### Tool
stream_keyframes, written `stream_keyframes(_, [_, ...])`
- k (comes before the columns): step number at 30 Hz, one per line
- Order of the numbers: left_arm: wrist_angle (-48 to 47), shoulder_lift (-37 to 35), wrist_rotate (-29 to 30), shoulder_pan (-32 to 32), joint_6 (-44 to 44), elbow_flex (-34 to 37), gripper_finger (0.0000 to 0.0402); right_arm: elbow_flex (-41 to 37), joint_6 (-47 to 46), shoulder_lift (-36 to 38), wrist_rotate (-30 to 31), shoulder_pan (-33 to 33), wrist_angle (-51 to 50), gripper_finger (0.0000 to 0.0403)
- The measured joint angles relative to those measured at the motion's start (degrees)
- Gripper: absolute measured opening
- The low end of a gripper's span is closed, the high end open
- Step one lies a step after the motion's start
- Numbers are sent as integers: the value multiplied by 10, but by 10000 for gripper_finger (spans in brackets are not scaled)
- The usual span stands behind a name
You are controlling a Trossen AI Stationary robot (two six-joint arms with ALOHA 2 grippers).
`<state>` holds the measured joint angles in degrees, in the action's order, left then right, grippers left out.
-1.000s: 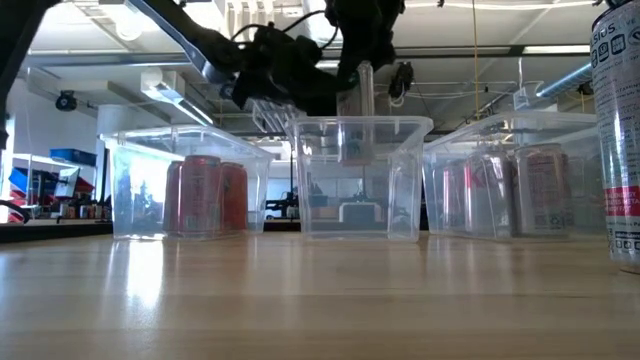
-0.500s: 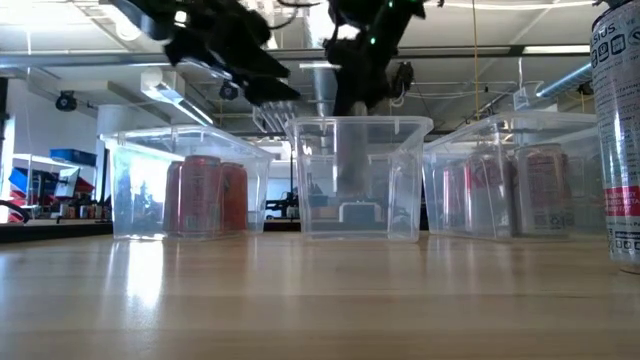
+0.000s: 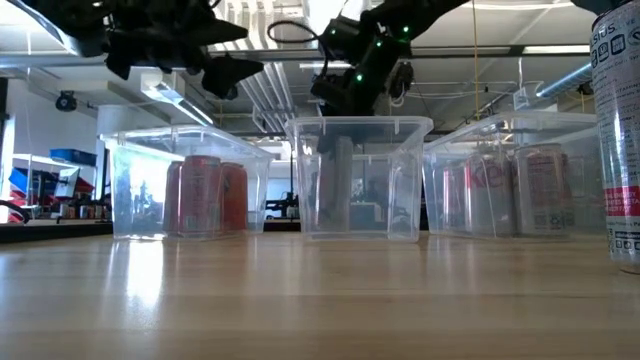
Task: Sort soda cans
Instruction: Adjust the middle transparent bin on the table
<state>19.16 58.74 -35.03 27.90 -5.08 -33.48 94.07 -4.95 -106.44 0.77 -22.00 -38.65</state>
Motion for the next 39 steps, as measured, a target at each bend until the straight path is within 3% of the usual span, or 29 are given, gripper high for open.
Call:
stream_keyframes(11, [19, -8, -11, -4, 26, 23, 329, 1, -15, -11, 7, -2, -1, 263])
stream_keyframes(19, [-17, 25, -34, -3, 43, 0, 329, 2, -20, -21, 7, -2, 5, 314])
stream_keyframes(24, [-215, 6, -11, -2, 81, -78, 329, 15, -25, -13, 12, -1, -14, 352])
stream_keyframes(28, [-385, -11, 72, -16, 122, -131, 329, 41, -8, -2, 32, 1, -56, 375])
stream_keyframes(34, [-489, -37, 162, -46, 84, -165, 329, 99, 38, 21, 39, 8, -110, 381])
stream_keyframes(39, [-646, -56, 217, -71, 115, -203, 329, 127, 101, 55, 77, 17, -153, 381])
